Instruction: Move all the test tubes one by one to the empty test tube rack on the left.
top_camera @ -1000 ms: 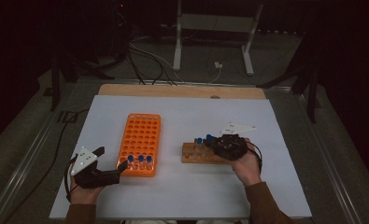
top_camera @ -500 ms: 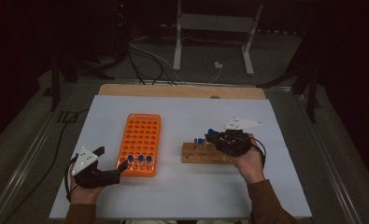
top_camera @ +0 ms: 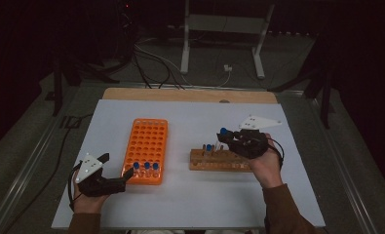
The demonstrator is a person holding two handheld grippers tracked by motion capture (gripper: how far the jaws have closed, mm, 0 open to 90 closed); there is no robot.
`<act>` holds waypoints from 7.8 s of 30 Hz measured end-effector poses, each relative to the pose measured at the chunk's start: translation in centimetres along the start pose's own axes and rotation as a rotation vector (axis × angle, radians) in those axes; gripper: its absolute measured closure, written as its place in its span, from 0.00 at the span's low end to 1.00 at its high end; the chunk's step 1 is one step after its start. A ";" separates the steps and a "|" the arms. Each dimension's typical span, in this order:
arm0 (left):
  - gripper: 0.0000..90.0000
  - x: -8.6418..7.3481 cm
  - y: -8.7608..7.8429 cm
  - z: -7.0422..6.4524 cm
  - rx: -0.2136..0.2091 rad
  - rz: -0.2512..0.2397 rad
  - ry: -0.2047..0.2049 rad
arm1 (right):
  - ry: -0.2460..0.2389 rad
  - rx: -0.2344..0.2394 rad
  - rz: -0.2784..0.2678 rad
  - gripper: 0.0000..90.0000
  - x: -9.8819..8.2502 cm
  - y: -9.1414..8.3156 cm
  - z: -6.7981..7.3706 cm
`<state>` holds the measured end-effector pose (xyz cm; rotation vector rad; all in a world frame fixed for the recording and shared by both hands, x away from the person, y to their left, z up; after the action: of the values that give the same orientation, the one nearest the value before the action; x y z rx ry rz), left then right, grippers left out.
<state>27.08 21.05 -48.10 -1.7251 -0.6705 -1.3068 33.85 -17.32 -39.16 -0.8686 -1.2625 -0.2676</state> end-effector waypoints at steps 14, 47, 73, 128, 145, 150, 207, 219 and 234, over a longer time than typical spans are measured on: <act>0.00 0.0 0.0 -0.1 -0.002 -0.001 0.001 | -0.002 0.006 -0.045 0.86 2.4 0.3 -0.1; 0.01 1.4 0.9 -0.9 0.016 -0.037 0.051 | -0.021 0.118 -0.013 0.85 3.2 7.1 5.2; 0.03 3.7 3.2 -3.5 0.013 -0.043 0.100 | -0.061 0.220 -0.008 0.85 4.6 11.0 10.8; 0.86 2.7 1.7 -1.2 -0.003 -0.074 0.038 | -0.010 0.233 -0.018 0.14 3.7 9.7 10.9; 0.86 0.3 1.9 -0.8 -0.009 0.013 0.009 | -0.015 0.179 -0.033 0.16 2.7 7.1 8.5; 0.86 0.0 1.6 -0.8 -0.022 0.001 -0.001 | -0.012 0.178 -0.032 0.16 2.4 7.0 8.3; 0.63 -1.9 1.4 -1.5 -0.030 0.148 0.049 | 0.027 0.136 -0.040 0.17 0.4 5.1 5.5; 0.32 -0.8 0.4 -1.3 -0.047 0.048 0.004 | 0.035 0.117 -0.037 0.17 0.3 4.9 4.7; 0.00 0.1 -0.5 0.2 -0.005 0.004 -0.040 | 0.050 0.047 -0.024 0.17 -0.9 4.8 2.8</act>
<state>26.77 21.50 -47.86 -1.7598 -0.6877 -1.2749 34.56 -12.46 -41.84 -0.8026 -1.2283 -0.2768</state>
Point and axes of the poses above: each handheld gripper's, and its own axes: y roughly forward along the jaws, x roughly out of its top, z roughly to its left, the point moved 4 cm from there along y, roughly forward along the jaws, and after that the axes turned 6 degrees about -z, right-handed, at the moved point
